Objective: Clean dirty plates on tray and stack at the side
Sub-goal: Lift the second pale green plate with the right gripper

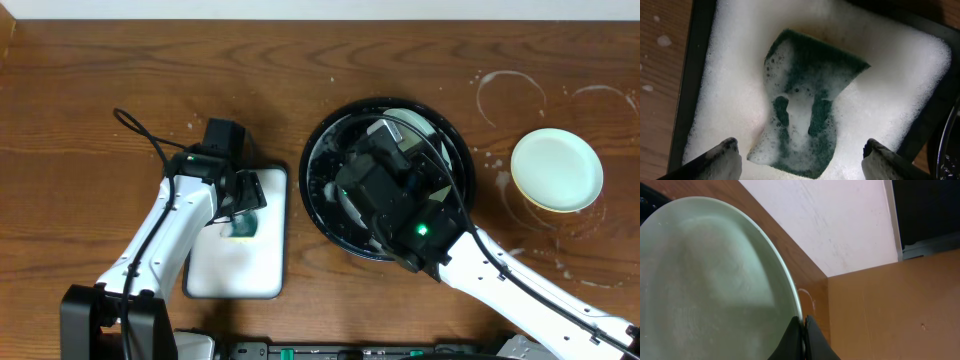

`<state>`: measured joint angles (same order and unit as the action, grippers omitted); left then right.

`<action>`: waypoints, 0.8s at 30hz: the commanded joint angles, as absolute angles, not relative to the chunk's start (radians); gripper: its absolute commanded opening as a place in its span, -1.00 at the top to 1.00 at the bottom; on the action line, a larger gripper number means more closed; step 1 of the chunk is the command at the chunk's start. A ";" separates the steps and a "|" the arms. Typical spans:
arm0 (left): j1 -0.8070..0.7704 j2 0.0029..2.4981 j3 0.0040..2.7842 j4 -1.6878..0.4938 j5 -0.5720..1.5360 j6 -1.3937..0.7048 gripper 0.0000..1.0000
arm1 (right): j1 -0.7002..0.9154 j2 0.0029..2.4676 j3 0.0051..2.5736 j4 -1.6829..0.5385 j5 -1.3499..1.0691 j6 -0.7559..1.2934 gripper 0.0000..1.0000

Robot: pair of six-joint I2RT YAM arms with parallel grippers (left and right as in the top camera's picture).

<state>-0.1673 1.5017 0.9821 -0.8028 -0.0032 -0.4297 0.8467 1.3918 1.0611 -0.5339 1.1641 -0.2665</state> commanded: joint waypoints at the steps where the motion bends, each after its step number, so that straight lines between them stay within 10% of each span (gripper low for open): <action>1: -0.164 1.496 0.972 -0.802 -0.008 -0.432 -0.62 | 0.852 1.378 1.085 -0.530 1.204 -0.270 0.97; 24: -0.164 1.496 0.972 -0.802 -0.008 -0.432 -0.61 | 0.786 1.364 1.085 -0.569 1.077 -0.100 0.98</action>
